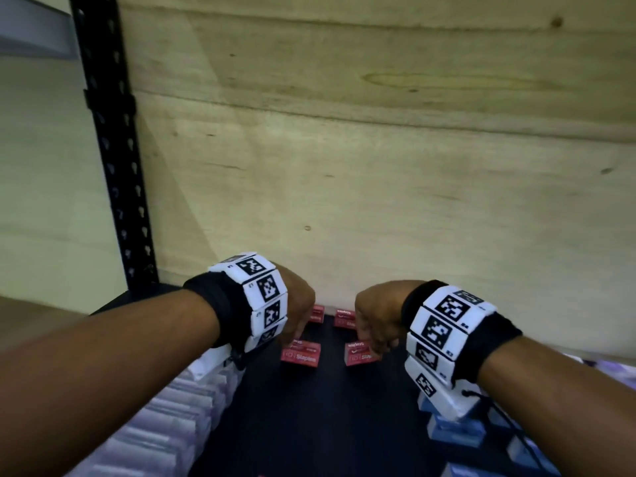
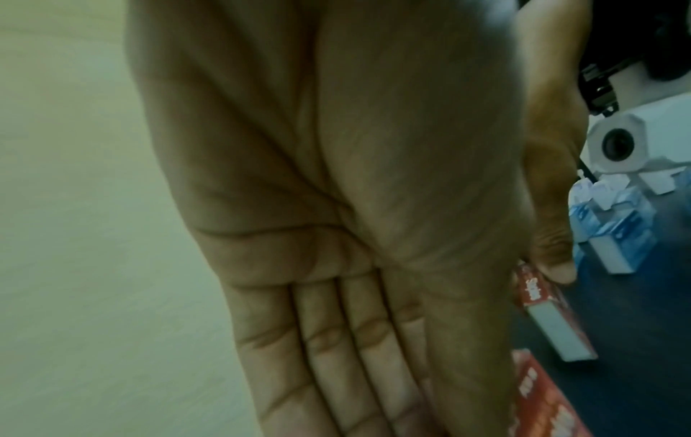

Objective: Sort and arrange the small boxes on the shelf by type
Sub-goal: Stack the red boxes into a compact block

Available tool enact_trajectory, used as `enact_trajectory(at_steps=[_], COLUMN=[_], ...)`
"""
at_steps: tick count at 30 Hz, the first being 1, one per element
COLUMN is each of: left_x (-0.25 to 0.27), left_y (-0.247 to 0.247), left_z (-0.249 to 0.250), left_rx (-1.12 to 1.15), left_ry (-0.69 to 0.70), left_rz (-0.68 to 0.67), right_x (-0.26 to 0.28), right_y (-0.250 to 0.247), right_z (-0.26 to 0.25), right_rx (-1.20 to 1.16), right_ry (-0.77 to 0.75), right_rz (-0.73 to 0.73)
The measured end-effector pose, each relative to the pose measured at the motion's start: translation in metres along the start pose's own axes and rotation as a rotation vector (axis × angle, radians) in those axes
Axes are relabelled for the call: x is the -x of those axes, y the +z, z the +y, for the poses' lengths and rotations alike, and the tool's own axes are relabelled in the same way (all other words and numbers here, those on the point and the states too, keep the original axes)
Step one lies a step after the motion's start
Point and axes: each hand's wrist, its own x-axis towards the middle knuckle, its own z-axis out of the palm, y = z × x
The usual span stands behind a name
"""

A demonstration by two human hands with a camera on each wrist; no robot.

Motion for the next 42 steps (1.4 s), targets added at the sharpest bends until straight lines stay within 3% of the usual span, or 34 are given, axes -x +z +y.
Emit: enact_trajectory(at_steps=[4, 8, 12, 21, 29, 42], left_x=[0.016, 0.032, 0.047, 0.066, 0.085, 0.103], left_y=[0.005, 0.027, 0.039, 0.048, 0.053, 0.054], left_z=[-0.006, -0.01, -0.009, 0.0, 0.006, 0.017], left_rx=[0.063, 0.034, 0.044, -0.018, 0.068, 0.01], left_ry=[0.119, 0.096, 0.097, 0.134, 0.148, 0.173], left_rz=[-0.187, -0.069, -0.115, -0.05, -0.171, -0.239], right_x=[0.019, 0.038, 0.051, 0.075, 0.093, 0.114], right_y=[0.012, 0.023, 0.036, 0.055, 0.065, 0.066], right_z=[-0.008, -0.018, -0.025, -0.036, -0.032, -0.024], right_rx=[0.033, 0.019, -0.035, -0.019, -0.102, -0.122], right_ry=[-0.026, -0.079, -0.108, -0.162, -0.2, -0.22], right_rz=[0.024, 0.0, -0.02, 0.055, -0.027, -0.125])
